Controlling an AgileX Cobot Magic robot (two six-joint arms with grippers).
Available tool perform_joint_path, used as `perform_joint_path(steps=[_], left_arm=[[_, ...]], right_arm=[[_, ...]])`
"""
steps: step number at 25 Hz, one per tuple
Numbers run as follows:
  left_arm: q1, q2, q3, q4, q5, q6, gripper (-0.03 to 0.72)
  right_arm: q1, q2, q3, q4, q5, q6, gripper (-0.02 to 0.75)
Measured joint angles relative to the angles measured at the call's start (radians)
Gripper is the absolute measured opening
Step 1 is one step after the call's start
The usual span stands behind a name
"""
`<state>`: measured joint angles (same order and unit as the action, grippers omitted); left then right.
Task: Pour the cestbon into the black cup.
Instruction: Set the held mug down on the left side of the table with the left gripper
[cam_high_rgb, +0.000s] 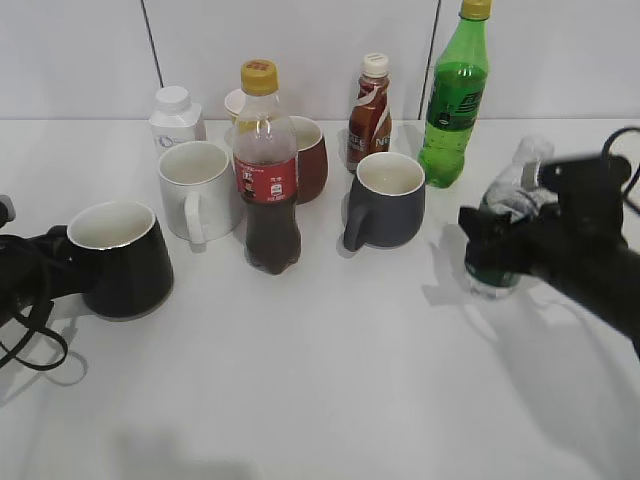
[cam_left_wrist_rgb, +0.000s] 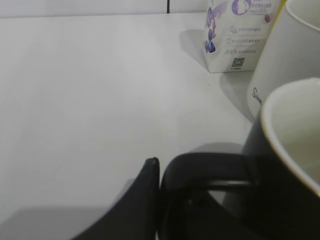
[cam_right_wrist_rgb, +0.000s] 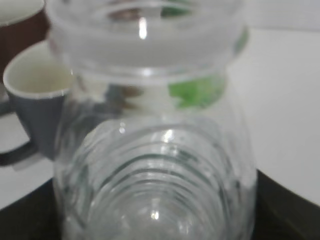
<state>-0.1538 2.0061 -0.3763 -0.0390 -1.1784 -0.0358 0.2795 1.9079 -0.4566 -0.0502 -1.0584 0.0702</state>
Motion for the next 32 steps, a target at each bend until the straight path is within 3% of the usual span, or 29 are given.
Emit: perform_joint_path(steps=[8, 18, 22, 32], left_arm=[[0.0, 0.001, 0.001, 0.002, -0.003, -0.001, 0.06], [0.0, 0.001, 0.051, 0.01, -0.025, -0.005, 0.25], [0.0, -0.002, 0.071, 0.01, -0.028, -0.005, 0.312], [0.0, -0.122, 0.118, -0.003, -0.03, -0.005, 0.382]], right_arm=[[0.0, 0.071, 0.041, 0.003, -0.124, -0.002, 0.501], [0.0, 0.072, 0.043, -0.018, -0.128, -0.003, 0.502], [0.0, 0.073, 0.043, -0.024, -0.13, -0.003, 0.58], [0.0, -0.071, 0.044, -0.006, -0.101, -0.082, 0.604]])
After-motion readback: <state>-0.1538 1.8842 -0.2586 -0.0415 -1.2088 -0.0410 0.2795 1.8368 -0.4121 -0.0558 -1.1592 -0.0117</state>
